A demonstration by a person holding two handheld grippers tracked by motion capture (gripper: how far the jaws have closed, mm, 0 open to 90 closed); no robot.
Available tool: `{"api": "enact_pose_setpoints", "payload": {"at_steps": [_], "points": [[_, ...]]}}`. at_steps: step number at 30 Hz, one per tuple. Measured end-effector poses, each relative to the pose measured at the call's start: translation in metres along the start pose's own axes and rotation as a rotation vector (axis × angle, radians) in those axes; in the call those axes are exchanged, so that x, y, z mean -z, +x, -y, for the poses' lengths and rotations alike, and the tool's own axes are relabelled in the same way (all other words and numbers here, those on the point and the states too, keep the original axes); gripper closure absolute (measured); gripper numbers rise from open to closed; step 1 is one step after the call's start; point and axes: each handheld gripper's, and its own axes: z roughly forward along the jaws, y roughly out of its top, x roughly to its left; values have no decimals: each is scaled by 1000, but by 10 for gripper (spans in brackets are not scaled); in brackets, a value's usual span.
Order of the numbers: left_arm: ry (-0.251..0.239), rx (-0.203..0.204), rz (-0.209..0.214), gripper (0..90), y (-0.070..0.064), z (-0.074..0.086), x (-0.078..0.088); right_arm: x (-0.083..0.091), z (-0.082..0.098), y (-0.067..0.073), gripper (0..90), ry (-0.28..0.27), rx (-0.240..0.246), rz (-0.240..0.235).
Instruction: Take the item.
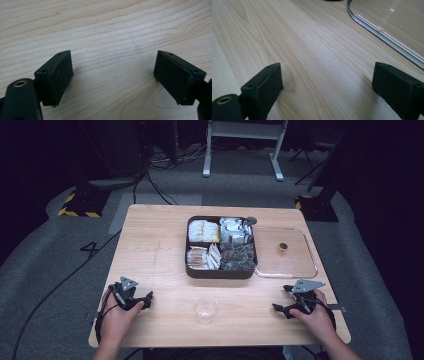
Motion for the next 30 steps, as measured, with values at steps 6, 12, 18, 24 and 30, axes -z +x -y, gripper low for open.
{"api": "enact_pose_setpoints", "payload": {"at_steps": [6,12,18,24,30], "points": [[-3,7,70,299,-1,-7,7,0,0,0,97,0,0,0],[-43,-27,95,328,-17,-28,25,0,0,0,101,-1,1,3],[-49,-20,90,337,-33,-41,31,0,0,1,101,-1,1,8],[-66,-20,113,349,-51,-55,38,0,0,3,101,-1,-2,7],[-84,-42,99,302,-60,-69,43,-1,-1,3,100,0,-2,6]]}}
